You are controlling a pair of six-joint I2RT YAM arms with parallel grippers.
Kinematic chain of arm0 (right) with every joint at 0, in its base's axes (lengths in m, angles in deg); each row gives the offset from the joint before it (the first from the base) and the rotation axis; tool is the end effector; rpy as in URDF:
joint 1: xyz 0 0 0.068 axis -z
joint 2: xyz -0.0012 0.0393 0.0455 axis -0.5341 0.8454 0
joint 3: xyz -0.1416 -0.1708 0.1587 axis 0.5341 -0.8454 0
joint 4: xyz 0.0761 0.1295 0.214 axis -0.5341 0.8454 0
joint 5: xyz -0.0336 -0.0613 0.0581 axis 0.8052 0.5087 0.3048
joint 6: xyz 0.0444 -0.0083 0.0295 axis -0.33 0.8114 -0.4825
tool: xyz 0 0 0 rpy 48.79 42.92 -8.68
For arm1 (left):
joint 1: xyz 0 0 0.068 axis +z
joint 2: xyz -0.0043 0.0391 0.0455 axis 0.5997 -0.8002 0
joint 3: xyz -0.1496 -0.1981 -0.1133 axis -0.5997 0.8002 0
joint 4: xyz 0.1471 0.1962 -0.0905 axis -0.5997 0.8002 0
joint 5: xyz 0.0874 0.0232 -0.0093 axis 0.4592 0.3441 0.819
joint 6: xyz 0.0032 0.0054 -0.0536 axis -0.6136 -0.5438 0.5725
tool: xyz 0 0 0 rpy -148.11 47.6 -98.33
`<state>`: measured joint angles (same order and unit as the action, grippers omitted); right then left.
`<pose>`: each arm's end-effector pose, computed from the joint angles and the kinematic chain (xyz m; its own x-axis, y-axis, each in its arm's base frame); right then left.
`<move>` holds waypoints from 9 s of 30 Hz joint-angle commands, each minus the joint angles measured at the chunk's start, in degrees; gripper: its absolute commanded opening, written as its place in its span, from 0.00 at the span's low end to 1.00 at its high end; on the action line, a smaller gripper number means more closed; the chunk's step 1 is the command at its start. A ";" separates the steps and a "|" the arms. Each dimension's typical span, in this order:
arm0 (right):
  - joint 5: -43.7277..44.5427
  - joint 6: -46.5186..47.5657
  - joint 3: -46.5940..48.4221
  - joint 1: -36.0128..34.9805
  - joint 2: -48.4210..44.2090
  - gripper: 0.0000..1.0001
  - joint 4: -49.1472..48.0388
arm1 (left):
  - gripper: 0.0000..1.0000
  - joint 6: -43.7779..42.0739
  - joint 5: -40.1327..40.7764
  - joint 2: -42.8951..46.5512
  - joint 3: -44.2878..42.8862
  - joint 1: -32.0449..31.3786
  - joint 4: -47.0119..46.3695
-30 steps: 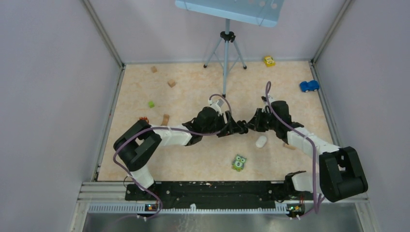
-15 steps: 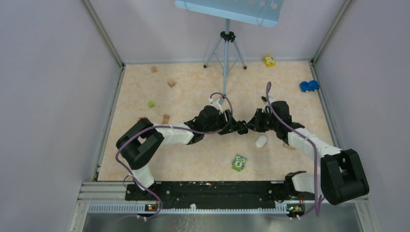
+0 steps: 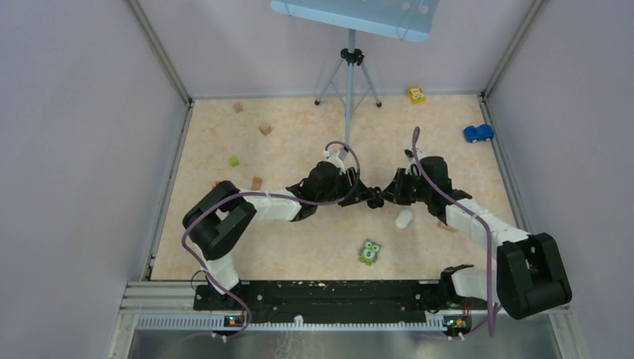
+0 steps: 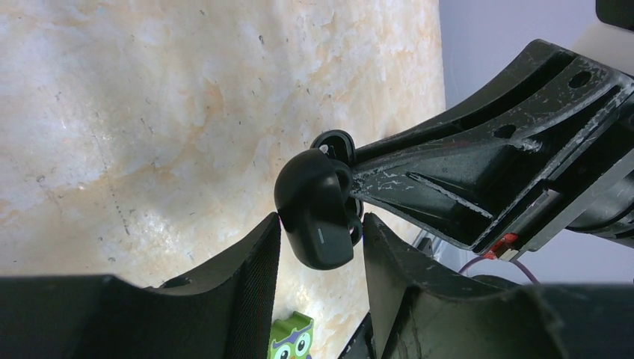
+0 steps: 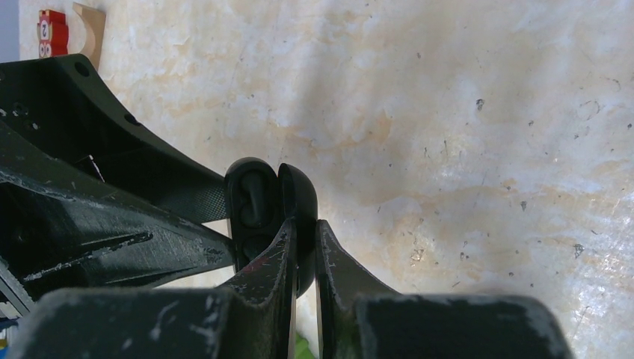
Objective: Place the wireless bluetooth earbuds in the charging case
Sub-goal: Pass from the right arm to the left, then pass from the left arm to the right, then place the charging case with the earbuds at the center of the board.
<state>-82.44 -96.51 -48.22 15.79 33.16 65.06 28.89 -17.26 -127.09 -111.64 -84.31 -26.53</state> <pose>0.2311 0.0829 0.1950 -0.7773 0.1777 -0.6035 -0.2458 0.7973 0.5513 0.2478 -0.2822 0.1780 -0.8721 -0.2609 -0.4140 0.2332 0.5224 -0.8202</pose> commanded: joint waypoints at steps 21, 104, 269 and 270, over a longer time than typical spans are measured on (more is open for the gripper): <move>-1.43 -0.68 1.06 -0.61 -2.18 0.00 -1.19 | 0.38 1.61 -1.87 -1.76 -1.93 0.62 -2.93; -23.13 -46.67 -24.16 0.24 -20.98 0.50 -68.87 | 0.27 8.31 -43.65 14.21 2.55 10.19 -21.41; -25.74 -41.40 -19.97 -1.73 -26.68 0.00 -55.37 | 0.81 -23.41 -14.22 37.19 2.86 5.62 12.37; -26.71 -40.26 -19.76 -1.73 -26.77 0.00 -54.92 | 0.80 -23.61 -14.15 38.89 3.42 5.60 12.68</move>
<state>-104.89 -140.97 -70.01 14.44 7.55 11.71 10.05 -35.49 -94.68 -108.01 -78.76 -17.59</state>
